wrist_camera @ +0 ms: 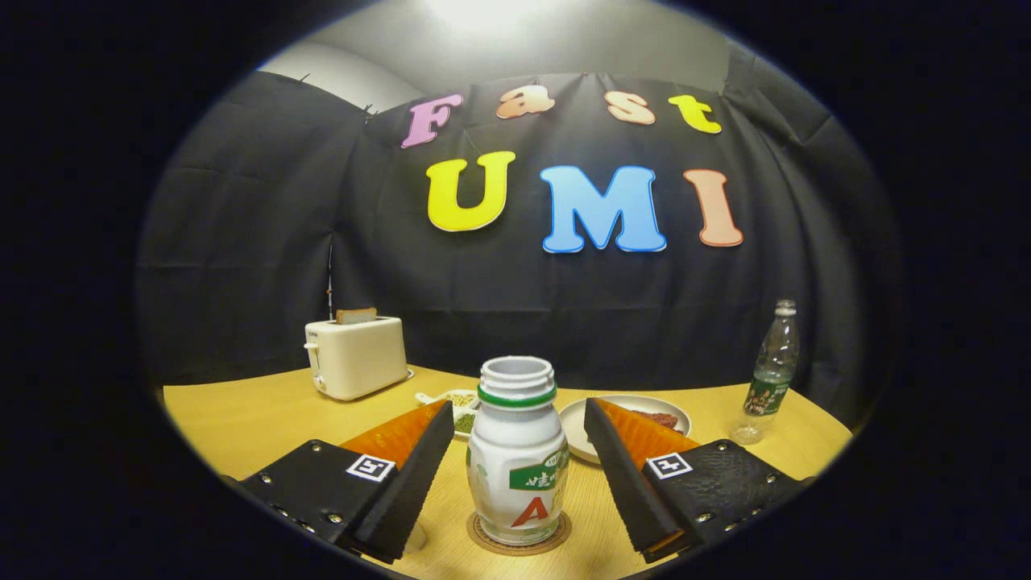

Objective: Take the bottle from table, then pour the juice into the cup, finally place the bottle on the coaster

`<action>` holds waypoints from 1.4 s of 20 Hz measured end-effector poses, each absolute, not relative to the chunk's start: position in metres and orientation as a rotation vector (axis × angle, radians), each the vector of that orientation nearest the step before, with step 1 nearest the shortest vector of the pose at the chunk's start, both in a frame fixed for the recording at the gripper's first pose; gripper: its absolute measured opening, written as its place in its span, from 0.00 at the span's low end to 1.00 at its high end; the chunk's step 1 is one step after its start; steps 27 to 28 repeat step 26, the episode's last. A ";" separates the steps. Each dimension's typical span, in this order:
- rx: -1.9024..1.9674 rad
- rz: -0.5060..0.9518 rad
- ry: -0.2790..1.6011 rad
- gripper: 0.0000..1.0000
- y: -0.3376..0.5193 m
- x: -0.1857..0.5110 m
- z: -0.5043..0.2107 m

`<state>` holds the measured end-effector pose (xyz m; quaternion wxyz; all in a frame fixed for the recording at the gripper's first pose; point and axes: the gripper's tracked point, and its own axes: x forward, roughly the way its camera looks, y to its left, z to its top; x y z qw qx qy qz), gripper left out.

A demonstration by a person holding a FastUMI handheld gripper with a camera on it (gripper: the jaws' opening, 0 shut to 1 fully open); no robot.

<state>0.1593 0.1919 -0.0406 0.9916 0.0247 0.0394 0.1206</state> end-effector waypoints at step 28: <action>-0.035 0.032 -0.144 0.95 -0.033 0.032 -0.010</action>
